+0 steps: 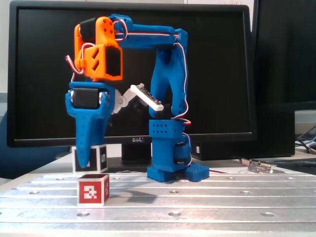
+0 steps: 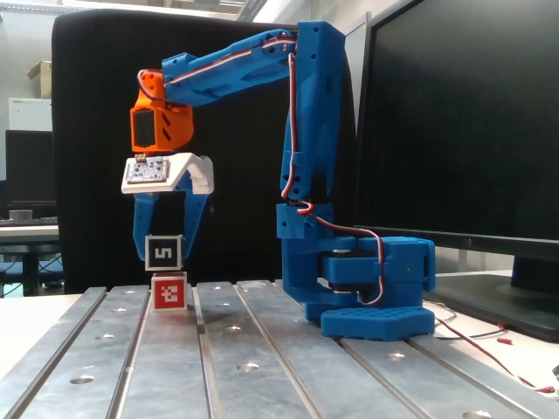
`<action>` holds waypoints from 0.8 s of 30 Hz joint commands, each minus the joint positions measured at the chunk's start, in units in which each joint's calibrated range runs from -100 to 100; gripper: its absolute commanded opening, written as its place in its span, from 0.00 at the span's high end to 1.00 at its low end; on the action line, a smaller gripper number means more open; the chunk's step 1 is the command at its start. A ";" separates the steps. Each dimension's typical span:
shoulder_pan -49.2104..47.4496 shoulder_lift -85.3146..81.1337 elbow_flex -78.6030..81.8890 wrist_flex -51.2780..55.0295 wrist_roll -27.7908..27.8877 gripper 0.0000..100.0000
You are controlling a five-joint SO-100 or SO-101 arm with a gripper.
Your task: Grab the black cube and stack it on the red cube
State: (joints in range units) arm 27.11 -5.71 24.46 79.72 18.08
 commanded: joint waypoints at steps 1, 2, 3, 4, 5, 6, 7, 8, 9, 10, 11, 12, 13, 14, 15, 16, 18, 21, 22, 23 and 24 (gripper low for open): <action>0.09 -1.06 0.01 0.19 0.17 0.82; 0.09 -1.06 0.10 0.28 0.17 0.82; 0.09 -1.06 0.10 0.36 0.17 0.82; 0.09 -1.06 0.10 0.36 0.17 0.82; 0.09 -1.06 0.10 0.36 0.17 0.82; 0.09 -1.06 0.10 0.45 0.17 0.82; 0.09 -1.06 0.10 0.45 0.17 0.82; 0.09 -1.06 0.10 0.45 0.17 0.82; 0.09 -1.06 0.10 0.45 0.17 0.82; 0.02 -1.06 0.10 0.45 0.17 0.82; 0.02 -1.14 0.10 0.45 0.17 0.82; 0.02 -1.48 0.10 0.45 0.23 0.82; -0.13 -1.98 0.28 0.53 0.23 0.82; -0.13 -2.56 0.83 0.45 0.23 0.82; -0.27 -3.15 1.28 0.36 0.23 0.82; -0.35 -3.40 1.64 0.36 0.23 0.82; -0.42 -3.56 1.64 0.36 0.23 0.82; -0.42 -3.82 1.73 0.45 0.23 0.82; -0.35 -3.82 1.73 0.45 0.28 0.82; -0.35 -3.73 1.73 0.45 0.28 0.82; -0.35 -3.65 1.73 0.28 0.28 0.82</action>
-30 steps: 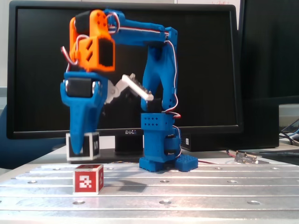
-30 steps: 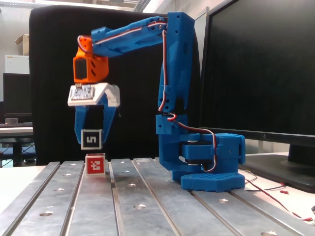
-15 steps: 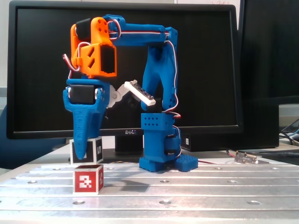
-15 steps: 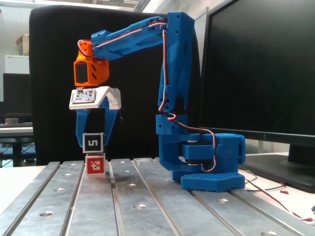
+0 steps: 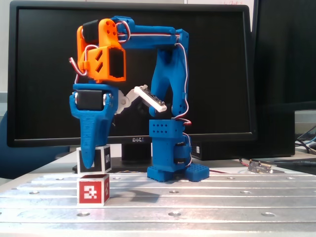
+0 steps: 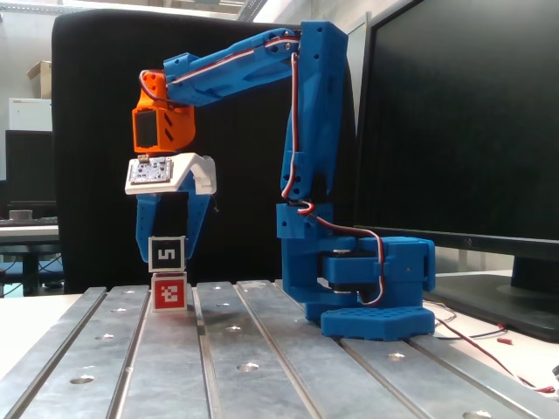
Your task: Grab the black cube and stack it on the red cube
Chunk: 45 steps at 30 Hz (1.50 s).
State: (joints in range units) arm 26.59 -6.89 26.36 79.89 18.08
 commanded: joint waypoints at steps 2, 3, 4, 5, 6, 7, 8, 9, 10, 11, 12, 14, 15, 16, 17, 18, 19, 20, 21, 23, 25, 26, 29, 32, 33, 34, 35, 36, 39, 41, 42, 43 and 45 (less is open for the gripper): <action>0.17 -2.46 -0.17 -0.15 0.28 0.82; 0.17 -2.46 -0.17 -0.32 0.28 0.82; 0.24 -2.46 -0.17 -0.41 0.28 0.82; 0.32 -2.38 -0.17 -0.50 0.28 0.82; 0.39 -2.38 -0.17 -0.50 0.28 0.82; 0.47 -2.38 -0.17 -0.50 0.60 0.82; 0.47 -2.38 -0.17 -0.58 1.07 0.82; 0.54 -2.30 -0.17 -0.58 1.38 0.82; 0.54 -2.30 -0.17 -0.58 1.38 0.82; 0.61 -2.30 -0.17 -0.58 1.38 0.82; 0.61 -2.30 -0.08 -0.58 1.38 0.82; 0.61 -2.30 0.37 -0.67 1.38 0.82; 0.61 -2.30 0.91 -1.18 1.33 0.82; 0.61 -2.55 1.64 -1.95 1.28 0.82; 0.61 -2.88 2.54 -2.72 1.28 0.82; 0.61 -2.97 3.45 -3.49 1.33 0.82; 0.61 -3.05 3.90 -3.83 1.33 0.82; 0.61 -3.05 3.99 -3.92 1.33 0.82; 0.61 -3.05 3.99 -3.92 1.33 0.82; 0.61 -3.05 3.99 -3.92 1.33 0.82; 0.61 -3.05 3.90 -3.92 1.33 0.82; 0.61 -3.05 3.81 -3.92 1.33 0.82; 0.61 -3.05 3.72 -3.83 1.33 0.82; 0.61 -3.05 3.72 -3.83 1.38 0.81; 0.61 -3.05 3.72 -3.83 1.38 0.81; 0.61 -3.05 3.63 -3.74 1.38 0.81; 0.61 -3.05 3.63 -3.66 1.38 0.81; 0.61 -3.05 3.54 -3.57 1.38 0.81; 0.54 -3.05 3.54 -3.40 1.38 0.78; 0.54 -3.05 3.54 -3.40 1.44 0.72; 0.54 -3.05 3.54 -3.40 1.44 0.70; 0.54 -3.05 3.54 -3.32 1.44 0.67; 0.54 -3.05 3.54 -3.32 1.44 0.64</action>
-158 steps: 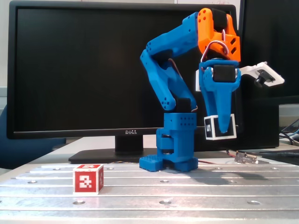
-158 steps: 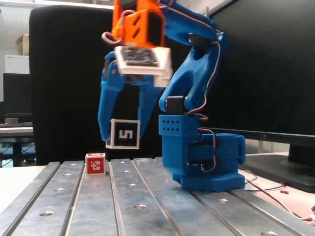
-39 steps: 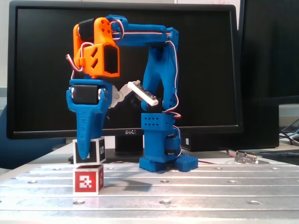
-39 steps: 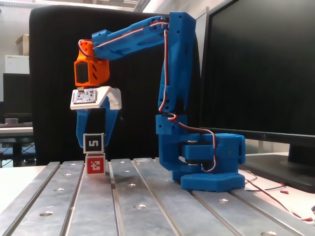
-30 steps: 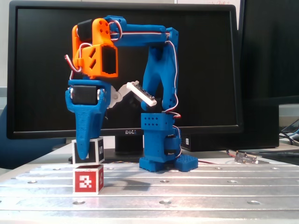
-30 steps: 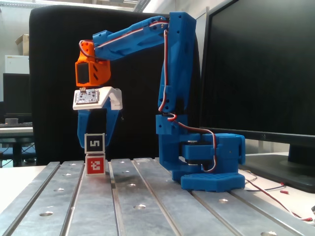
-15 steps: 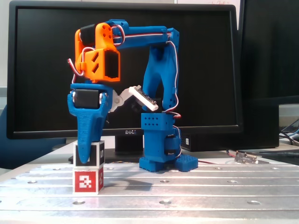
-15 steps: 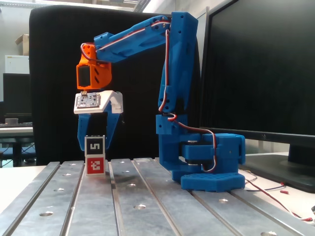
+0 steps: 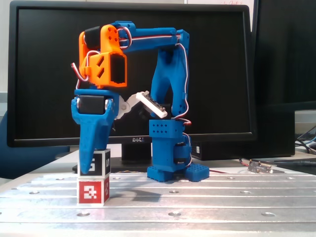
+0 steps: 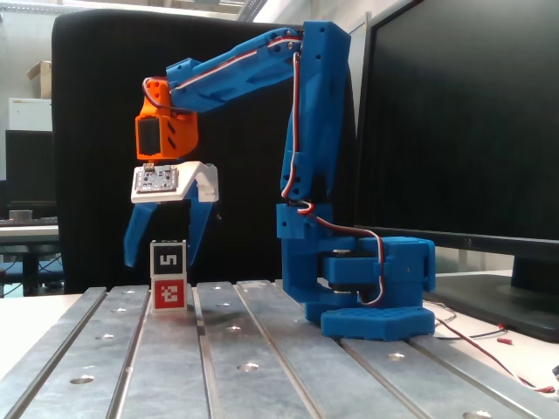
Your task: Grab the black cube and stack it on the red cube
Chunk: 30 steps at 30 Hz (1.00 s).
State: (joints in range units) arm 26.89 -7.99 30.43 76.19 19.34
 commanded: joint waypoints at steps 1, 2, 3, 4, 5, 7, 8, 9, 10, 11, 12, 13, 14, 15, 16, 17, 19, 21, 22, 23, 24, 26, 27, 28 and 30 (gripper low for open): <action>0.24 -1.95 -0.63 0.38 0.18 0.63; 0.24 -1.95 -0.63 0.46 0.18 0.62; 0.24 -2.03 -0.63 0.46 0.18 0.61; 0.32 -2.03 -0.72 0.55 0.18 0.61; 0.39 -2.12 -0.72 0.64 0.18 0.60; 0.91 -2.12 -1.35 1.40 0.18 0.61; 0.91 -2.12 -2.26 2.26 0.18 0.61; 0.98 -2.12 -3.43 3.46 0.18 0.61; 0.98 -2.12 -4.70 4.74 0.18 0.61; 0.98 -2.03 -5.97 6.36 0.18 0.61; 0.98 -2.03 -7.14 7.82 0.18 0.61; 0.98 -2.03 -8.41 9.36 0.18 0.61; 0.98 -2.03 -9.49 10.72 0.18 0.61; 0.98 -2.03 -10.67 12.09 0.18 0.61; 0.98 -2.03 -11.85 13.20 0.18 0.61; 0.98 -2.03 -13.02 14.23 0.18 0.61; 0.76 -2.03 -14.92 15.51 0.18 0.61; 0.46 -2.03 -16.73 16.45 0.18 0.61; 0.32 -2.03 -17.64 16.97 0.18 0.61; 0.02 -2.03 -18.54 17.48 0.18 0.61; -0.64 -2.03 -19.63 18.16 0.18 0.61; -1.68 -2.03 -21.98 19.79 0.18 0.61; -1.97 -2.03 -22.97 20.56 0.18 0.61; -2.49 -2.03 -23.88 21.41 0.18 0.61; -3.52 -2.03 -25.14 22.70 0.12 0.61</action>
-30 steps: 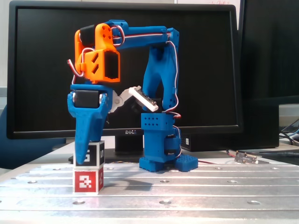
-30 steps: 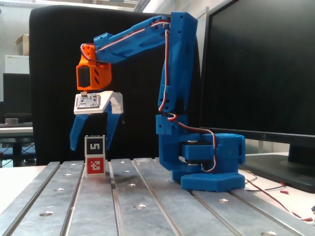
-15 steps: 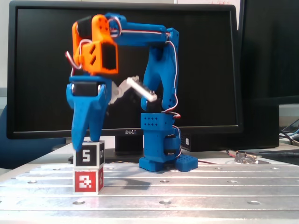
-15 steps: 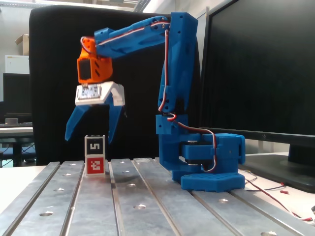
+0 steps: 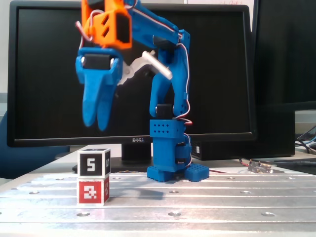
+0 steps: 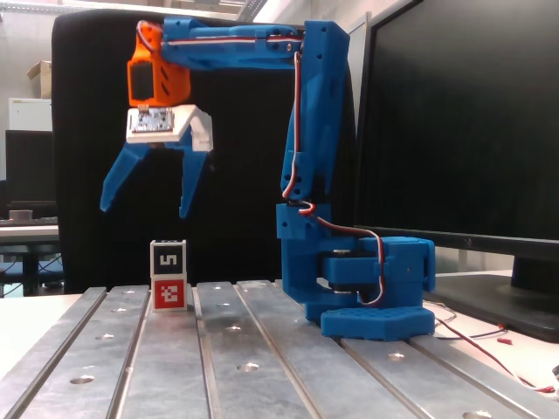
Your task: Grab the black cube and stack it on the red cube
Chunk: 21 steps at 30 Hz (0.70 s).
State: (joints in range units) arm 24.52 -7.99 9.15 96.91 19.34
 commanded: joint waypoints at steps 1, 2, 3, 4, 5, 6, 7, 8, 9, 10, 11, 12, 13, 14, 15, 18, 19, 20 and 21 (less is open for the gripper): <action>-1.67 -2.03 -4.31 2.50 0.02 0.61; -2.26 -2.03 -4.67 2.75 -0.09 0.61; -2.85 -2.12 -4.85 2.75 -0.19 0.62; -3.37 -2.12 -4.85 2.75 -0.19 0.64; -3.88 -2.12 -4.85 2.75 -0.24 0.66; -4.47 -2.20 -4.94 2.75 -0.24 0.68; -4.99 -2.20 -4.94 2.75 -0.24 0.71; -5.43 -2.20 -5.03 2.75 -0.30 0.74; -6.02 -2.20 -5.39 2.75 -0.30 0.76; -6.54 -2.20 -5.76 2.75 -0.30 0.79; -7.06 -2.20 -5.94 2.75 -0.30 0.81; -7.57 -2.20 -5.94 2.75 -0.30 0.82; -8.09 -2.20 -6.12 2.75 -0.30 0.84; -8.76 -2.20 -6.21 2.84 -0.30 0.85; -9.42 -2.20 -6.21 2.84 -0.35 0.86; -11.56 -2.20 -6.21 2.50 -1.66 0.89; -12.60 -2.20 -6.21 2.07 -3.14 0.90; -13.85 -2.12 -6.21 1.90 -4.61 0.92; -15.03 -2.03 -6.21 1.81 -5.77 0.93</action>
State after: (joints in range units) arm 12.89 -7.99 4.89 99.05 17.08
